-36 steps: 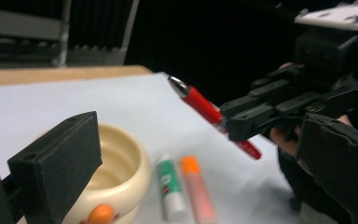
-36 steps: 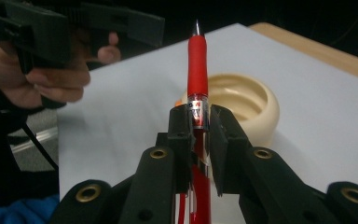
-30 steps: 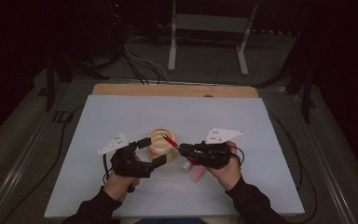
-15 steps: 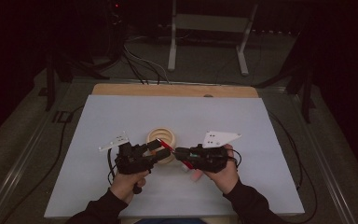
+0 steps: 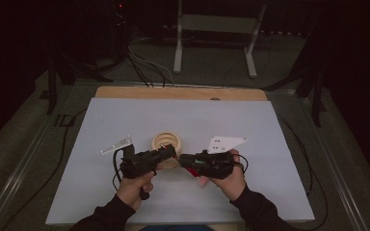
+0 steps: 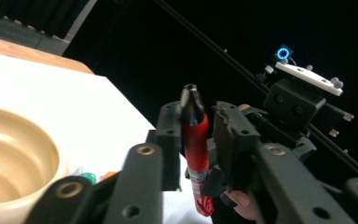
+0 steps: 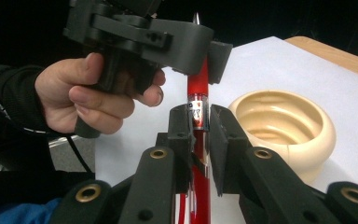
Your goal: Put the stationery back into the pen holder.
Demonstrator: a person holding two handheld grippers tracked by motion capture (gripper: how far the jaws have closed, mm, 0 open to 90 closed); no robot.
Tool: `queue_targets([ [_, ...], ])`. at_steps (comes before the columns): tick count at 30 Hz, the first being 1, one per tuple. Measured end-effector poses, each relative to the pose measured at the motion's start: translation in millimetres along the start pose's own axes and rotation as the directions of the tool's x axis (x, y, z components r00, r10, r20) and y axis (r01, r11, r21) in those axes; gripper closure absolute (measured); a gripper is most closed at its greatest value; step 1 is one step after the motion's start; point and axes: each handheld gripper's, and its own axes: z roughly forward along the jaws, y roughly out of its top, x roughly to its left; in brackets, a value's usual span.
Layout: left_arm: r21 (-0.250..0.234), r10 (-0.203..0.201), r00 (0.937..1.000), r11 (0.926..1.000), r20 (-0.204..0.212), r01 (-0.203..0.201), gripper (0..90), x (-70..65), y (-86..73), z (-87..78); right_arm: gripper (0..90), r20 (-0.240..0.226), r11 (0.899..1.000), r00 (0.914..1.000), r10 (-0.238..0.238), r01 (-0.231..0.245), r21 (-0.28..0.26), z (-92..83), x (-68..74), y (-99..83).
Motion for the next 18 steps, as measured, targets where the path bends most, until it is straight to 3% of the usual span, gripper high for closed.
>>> queue_targets([
  [9,0.006,0.036,0.9993,0.9993,0.007,-0.036,80.8,-3.9,1.2,0.8,80.0,-0.002,1.000,1.0000,-0.009,0.009,0.005,0.6,1.2,0.2],
  [14,0.024,0.119,0.9928,0.9926,-0.008,-0.119,81.0,-8.1,4.2,2.3,78.0,0.006,1.000,0.9999,-0.013,0.012,0.002,0.3,1.5,0.3],
  [18,0.034,0.175,0.9840,0.9841,-0.030,-0.174,81.0,-11.6,10.8,2.7,64.5,0.026,1.000,0.9997,0.003,-0.002,-0.016,-2.5,-1.6,-1.7],
])
